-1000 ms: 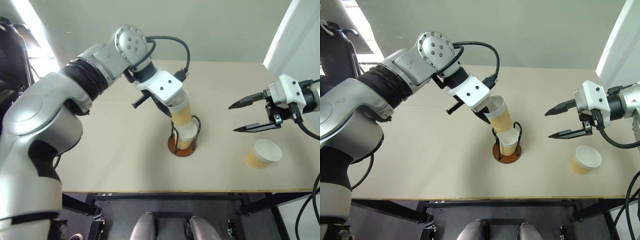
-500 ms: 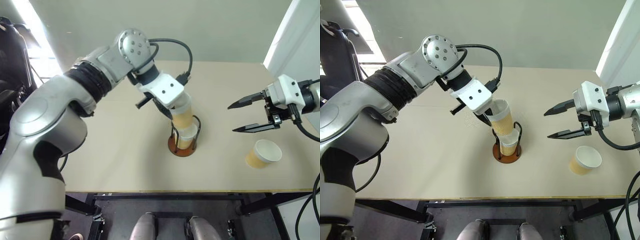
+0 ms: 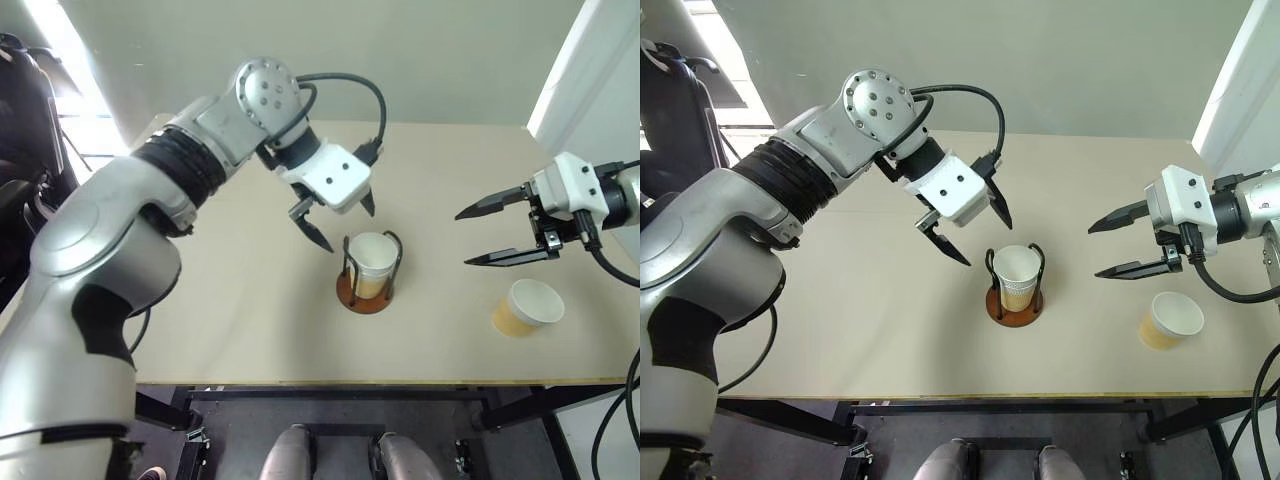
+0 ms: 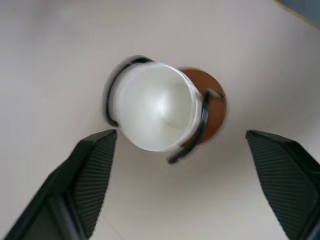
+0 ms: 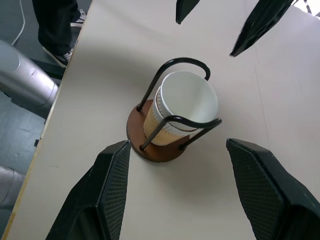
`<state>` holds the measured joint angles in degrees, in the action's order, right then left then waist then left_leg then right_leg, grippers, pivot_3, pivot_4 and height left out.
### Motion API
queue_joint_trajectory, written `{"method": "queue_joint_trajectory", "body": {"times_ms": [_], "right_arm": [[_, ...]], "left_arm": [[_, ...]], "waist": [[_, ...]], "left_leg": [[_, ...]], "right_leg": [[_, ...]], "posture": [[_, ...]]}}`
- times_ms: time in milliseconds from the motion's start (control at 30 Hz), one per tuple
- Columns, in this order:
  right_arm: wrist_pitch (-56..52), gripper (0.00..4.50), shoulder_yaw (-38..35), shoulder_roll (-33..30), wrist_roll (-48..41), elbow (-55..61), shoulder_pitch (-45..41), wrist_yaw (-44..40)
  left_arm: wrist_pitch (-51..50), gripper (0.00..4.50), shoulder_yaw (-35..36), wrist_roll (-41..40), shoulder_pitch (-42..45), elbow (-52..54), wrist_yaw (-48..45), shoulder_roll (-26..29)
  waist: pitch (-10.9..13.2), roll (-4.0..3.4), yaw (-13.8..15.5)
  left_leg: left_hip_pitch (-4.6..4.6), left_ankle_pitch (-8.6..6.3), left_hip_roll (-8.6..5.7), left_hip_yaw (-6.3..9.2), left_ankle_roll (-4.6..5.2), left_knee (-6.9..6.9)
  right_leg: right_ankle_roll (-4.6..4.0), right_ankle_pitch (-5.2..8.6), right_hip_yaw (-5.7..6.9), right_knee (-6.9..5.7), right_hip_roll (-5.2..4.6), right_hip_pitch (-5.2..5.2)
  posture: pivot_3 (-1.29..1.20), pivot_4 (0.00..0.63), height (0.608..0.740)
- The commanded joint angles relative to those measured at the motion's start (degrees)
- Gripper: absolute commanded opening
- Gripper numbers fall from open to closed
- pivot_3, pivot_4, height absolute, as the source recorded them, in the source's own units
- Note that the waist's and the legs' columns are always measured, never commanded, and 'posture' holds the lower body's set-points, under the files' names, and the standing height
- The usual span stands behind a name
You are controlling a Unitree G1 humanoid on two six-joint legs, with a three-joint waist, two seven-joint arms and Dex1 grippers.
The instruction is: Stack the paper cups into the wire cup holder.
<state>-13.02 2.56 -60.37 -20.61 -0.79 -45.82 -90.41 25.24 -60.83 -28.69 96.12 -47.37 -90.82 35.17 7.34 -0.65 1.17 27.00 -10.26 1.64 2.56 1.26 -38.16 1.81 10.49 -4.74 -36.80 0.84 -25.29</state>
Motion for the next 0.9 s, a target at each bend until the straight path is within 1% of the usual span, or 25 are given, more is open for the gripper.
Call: {"method": "queue_joint_trajectory", "body": {"times_ms": [33,133,333,400,500,633,767,900], "right_arm": [[-3.3,3.14,-2.0,-3.0,0.1,0.1,-0.8,0.4],[-6.3,3.14,-3.2,-5.2,-1.4,2.0,0.2,0.0],[-6.8,3.14,-5.2,-13.1,0.7,3.4,7.5,-1.5],[-6.8,3.14,-5.5,-16.0,0.8,3.3,10.3,-2.0],[-5.8,3.14,-5.4,-20.4,-0.3,4.2,14.9,-2.1],[-3.8,3.14,-5.6,-22.5,1.1,4.4,19.1,-2.1],[-2.0,3.14,-6.1,-23.1,2.5,4.9,23.1,-2.0],[1.4,3.14,-5.2,-22.2,5.5,5.3,25.6,-0.5]], "left_arm": [[-8.2,4.45,10.0,-3.2,-0.8,-0.8,-1.7,-0.7],[-18.1,4.45,16.3,-5.8,-2.6,-0.3,-1.7,0.5],[-32.8,4.45,22.2,-10.3,-8.8,7.0,-1.7,5.4],[-36.0,4.45,23.4,-11.1,-10.4,10.0,-1.7,6.3],[-37.6,4.45,24.3,-11.4,-12.3,13.8,-1.7,6.9],[-38.6,4.45,25.7,-11.3,-13.7,16.2,-1.7,6.7],[-38.3,4.45,26.9,-10.5,-14.2,16.4,-1.7,6.0],[-38.1,4.45,28.0,-9.8,-14.2,15.5,-1.7,5.2]], "waist": [[0.0,0.00,0.1],[0.0,-0.02,0.0],[0.0,-0.07,0.0],[0.0,-0.07,0.2],[0.0,-0.07,0.6],[0.0,-0.07,0.6],[0.0,-0.08,0.5],[0.0,-0.08,0.5]], "left_leg": [[0.00,0.00,-0.01,-0.02,0.00,0.00],[-0.03,0.00,-0.01,-0.11,0.00,0.06],[-0.10,-0.02,0.04,-0.09,-0.03,0.18],[-0.08,-0.02,0.01,-0.10,-0.03,0.18],[-0.04,-0.02,-0.02,-0.14,-0.02,0.10],[-0.13,-0.04,-0.03,-0.18,0.00,0.04],[-0.31,-0.02,-0.01,-0.15,0.01,0.05],[-0.49,-0.02,-0.01,-0.13,0.01,0.05]], "right_leg": [[-0.01,0.00,0.01,0.02,0.01,0.00],[-0.01,0.02,-0.04,0.02,0.02,-0.01],[-0.11,0.20,0.01,-0.04,0.06,-0.04],[-0.10,0.23,0.03,-0.05,0.06,-0.04],[-0.06,0.24,0.00,-0.03,0.00,-0.03],[0.00,0.23,-0.13,-0.03,-0.06,0.07],[0.02,0.17,-0.16,-0.06,0.00,0.21],[0.02,0.17,-0.16,-0.04,0.01,0.40]], "posture": [[0.00,0.150,0.740],[0.00,0.150,0.740],[0.00,0.150,0.740],[0.00,0.150,0.740],[0.00,0.150,0.740],[0.00,0.150,0.740],[0.00,0.150,0.740],[0.00,0.150,0.740]]}}
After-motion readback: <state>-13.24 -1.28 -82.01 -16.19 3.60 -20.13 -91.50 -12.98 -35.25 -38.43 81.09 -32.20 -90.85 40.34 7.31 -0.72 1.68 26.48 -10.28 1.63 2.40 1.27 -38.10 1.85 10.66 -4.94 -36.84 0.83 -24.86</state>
